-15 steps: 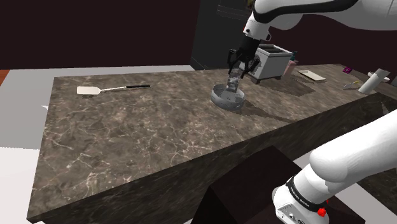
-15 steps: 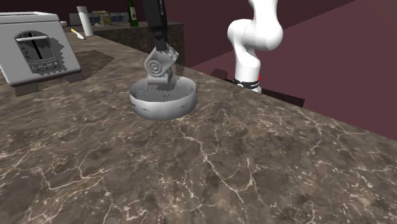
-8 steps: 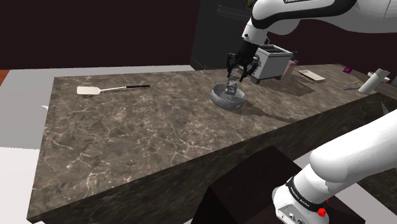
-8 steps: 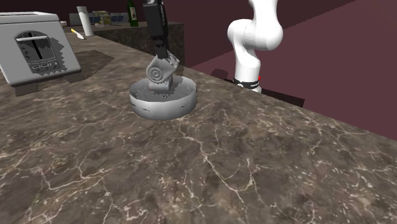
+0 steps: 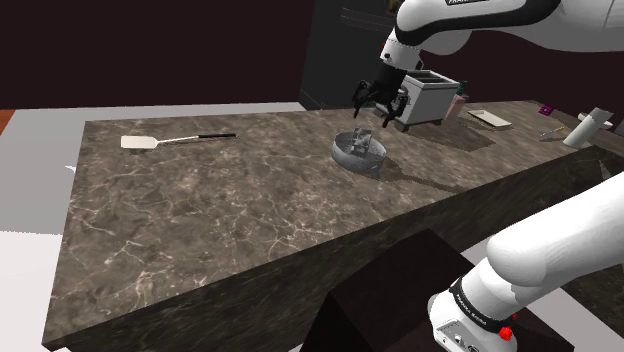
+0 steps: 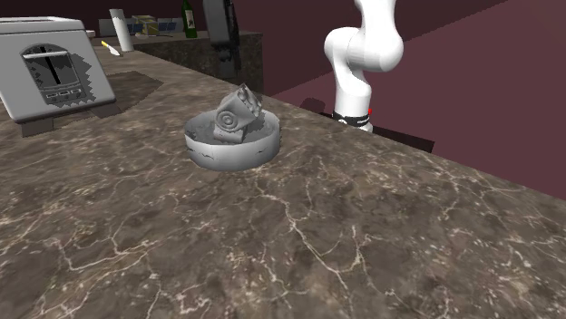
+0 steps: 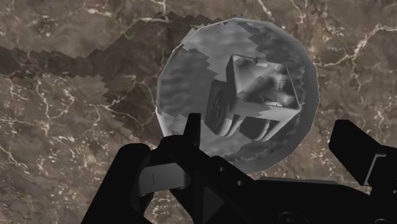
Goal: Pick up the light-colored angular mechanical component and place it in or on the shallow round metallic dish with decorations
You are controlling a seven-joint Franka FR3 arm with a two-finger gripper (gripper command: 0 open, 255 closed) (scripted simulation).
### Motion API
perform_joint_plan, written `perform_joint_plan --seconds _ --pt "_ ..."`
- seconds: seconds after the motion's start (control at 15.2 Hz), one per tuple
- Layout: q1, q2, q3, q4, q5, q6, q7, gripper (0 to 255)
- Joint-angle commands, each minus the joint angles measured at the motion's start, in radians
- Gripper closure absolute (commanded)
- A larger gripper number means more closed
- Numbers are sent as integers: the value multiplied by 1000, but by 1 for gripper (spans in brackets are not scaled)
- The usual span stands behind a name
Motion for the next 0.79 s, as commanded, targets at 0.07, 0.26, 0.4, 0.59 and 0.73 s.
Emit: perform_joint_plan --seconds 0.07,0.26,0.4,0.59,0.73 --pt "-2 -3 -3 30 -2 -34 1 0" --pt "-8 -5 -12 121 -7 -127 3 0" --pt "-8 -5 -12 121 -7 -127 3 0" --pt "-8 -5 -12 121 -7 -127 3 0" --pt "-8 -5 -12 121 -7 -127 3 0"
